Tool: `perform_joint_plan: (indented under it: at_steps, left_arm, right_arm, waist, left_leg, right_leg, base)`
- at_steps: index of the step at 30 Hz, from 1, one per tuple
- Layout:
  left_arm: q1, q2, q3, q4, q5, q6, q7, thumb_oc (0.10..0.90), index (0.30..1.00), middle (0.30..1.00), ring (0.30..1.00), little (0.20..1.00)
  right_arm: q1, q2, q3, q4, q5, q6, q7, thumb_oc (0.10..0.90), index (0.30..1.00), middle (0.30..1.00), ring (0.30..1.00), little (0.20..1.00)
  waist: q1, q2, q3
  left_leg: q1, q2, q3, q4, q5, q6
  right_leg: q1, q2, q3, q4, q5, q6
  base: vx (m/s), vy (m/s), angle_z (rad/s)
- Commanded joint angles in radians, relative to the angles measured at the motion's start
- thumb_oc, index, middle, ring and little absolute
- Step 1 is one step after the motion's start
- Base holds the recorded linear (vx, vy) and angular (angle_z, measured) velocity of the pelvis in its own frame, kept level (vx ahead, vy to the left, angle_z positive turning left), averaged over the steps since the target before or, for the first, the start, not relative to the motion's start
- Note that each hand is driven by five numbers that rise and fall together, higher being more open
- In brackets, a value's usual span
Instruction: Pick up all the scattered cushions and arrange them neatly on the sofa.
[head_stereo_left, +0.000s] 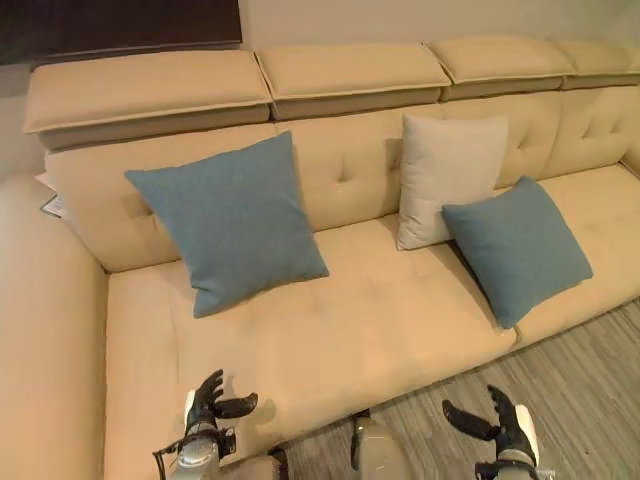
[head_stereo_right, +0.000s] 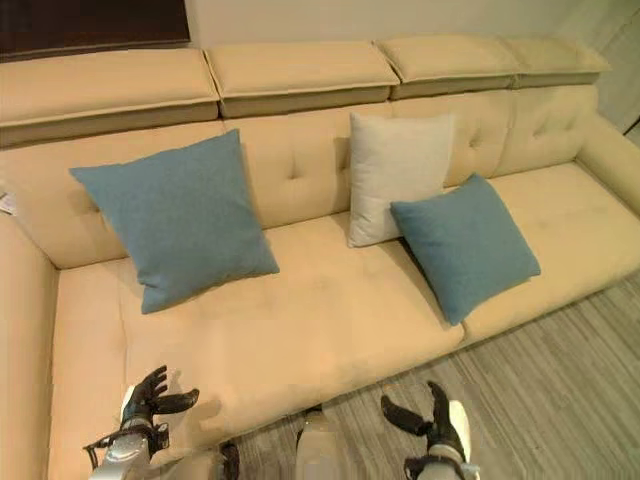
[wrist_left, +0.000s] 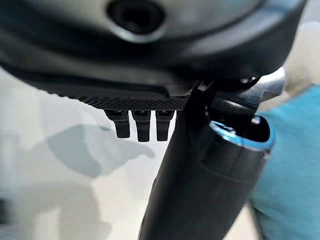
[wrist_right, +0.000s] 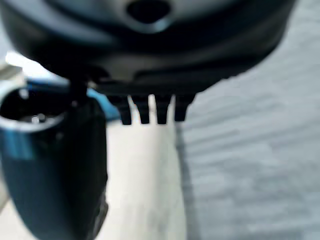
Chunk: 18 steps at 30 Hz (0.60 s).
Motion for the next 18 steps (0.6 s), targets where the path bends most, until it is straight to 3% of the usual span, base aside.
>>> perform_joint_plan:
  at_steps: [1, 3, 6, 7, 10, 15, 17, 18]
  left_arm:
    - [0.015, 0.028, -0.001, -0.103, 0.042, -0.039, 0.003, 0.8, 0.9, 0.9, 0.9, 0.9]
    - [0.021, 0.024, -0.01, -0.113, 0.049, -0.027, 0.005, 0.8, 0.9, 0.9, 0.9, 0.9]
    - [0.023, 0.025, -0.014, -0.135, 0.039, -0.031, 0.015, 0.8, 0.9, 0.9, 0.9, 0.9]
    - [0.023, 0.028, -0.022, -0.147, 0.036, -0.029, 0.019, 0.8, 0.9, 0.9, 0.9, 0.9]
    - [-0.003, 0.014, -0.018, -0.139, 0.017, -0.034, 0.043, 0.8, 0.9, 0.9, 0.9, 0.9]
    - [-0.024, 0.003, -0.069, -0.141, 0.029, -0.029, 0.034, 0.8, 0.9, 0.9, 0.9, 0.9]
    - [-0.03, -0.007, -0.079, -0.14, 0.022, -0.033, 0.036, 0.8, 0.9, 0.9, 0.9, 0.9]
    - [-0.033, -0.015, -0.084, -0.148, 0.014, -0.037, 0.041, 0.8, 0.9, 0.9, 0.9, 0.9]
  right_arm:
    - [-0.093, -0.094, -0.057, -0.11, 0.002, -0.055, -0.075, 0.8, 0.9, 0.9, 0.9, 0.9]
    - [-0.095, -0.097, -0.054, -0.142, -0.014, -0.052, -0.083, 0.8, 0.9, 0.9, 0.9, 0.9]
    - [-0.108, -0.106, -0.048, -0.166, -0.029, -0.047, -0.099, 0.8, 0.9, 0.9, 0.9, 0.9]
    - [-0.107, -0.102, -0.047, -0.173, -0.034, -0.041, -0.109, 0.8, 0.9, 0.9, 0.9, 0.9]
    - [-0.118, -0.105, -0.035, -0.192, -0.018, -0.048, -0.125, 0.8, 0.9, 0.9, 0.9, 0.9]
    - [-0.108, -0.121, -0.027, -0.207, -0.017, -0.058, -0.137, 0.8, 0.9, 0.9, 0.9, 0.9]
    - [-0.109, -0.125, -0.021, -0.2, -0.023, -0.059, -0.144, 0.8, 0.9, 0.9, 0.9, 0.9]
    - [-0.115, -0.128, -0.014, -0.194, -0.024, -0.06, -0.149, 0.8, 0.9, 0.9, 0.9, 0.9]
  waist:
    - [0.028, 0.023, -0.051]
    - [0.061, 0.031, -0.093]
    - [0.09, 0.019, -0.129]
    - [0.102, 0.011, -0.135]
    - [0.091, 0.009, -0.129]
    - [0.053, 0.018, -0.119]
    - [0.05, 0.016, -0.108]
    - [0.051, 0.014, -0.098]
  left_leg:
    - [0.106, 0.05, 0.012, -0.253, 0.043, -0.053]
    - [0.084, 0.068, 0.074, -0.256, 0.06, -0.045]
    - [0.045, 0.078, 0.128, -0.24, 0.074, -0.044]
    - [0.034, 0.088, 0.13, -0.24, 0.086, -0.05]
    - [-0.003, 0.127, 0.143, -0.209, 0.115, -0.078]
    - [-0.004, 0.165, 0.149, -0.205, 0.146, -0.1]
    - [-0.013, 0.162, 0.126, -0.182, 0.143, -0.109]
    - [-0.013, 0.138, 0.072, -0.166, 0.131, -0.115]
  right_leg:
    - [0.128, 0.004, -0.056, -0.022, -0.033, -0.024]
    - [0.218, -0.011, -0.109, 0.005, -0.087, -0.036]
    - [0.331, 0.007, -0.113, -0.048, -0.115, -0.025]
    - [0.334, 0.03, -0.094, -0.083, -0.155, -0.036]
    - [0.322, 0.083, -0.039, -0.129, -0.171, -0.055]
    - [0.331, 0.125, -0.019, -0.183, -0.181, -0.09]
    - [0.321, 0.13, 0.0, -0.179, -0.171, -0.095]
    - [0.31, 0.138, 0.026, -0.179, -0.163, -0.098]
  base:
    - [-0.27, 0.052, -0.56]
    - [-0.28, -0.032, -0.71]
    - [-0.21, -0.131, -0.99]
    - [-0.17, -0.22, -0.78]
    - [-0.15, -0.243, -0.55]
    - [-0.09, -0.128, -0.27]
    - [-0.13, -0.061, -0.34]
    - [-0.13, -0.037, -0.74]
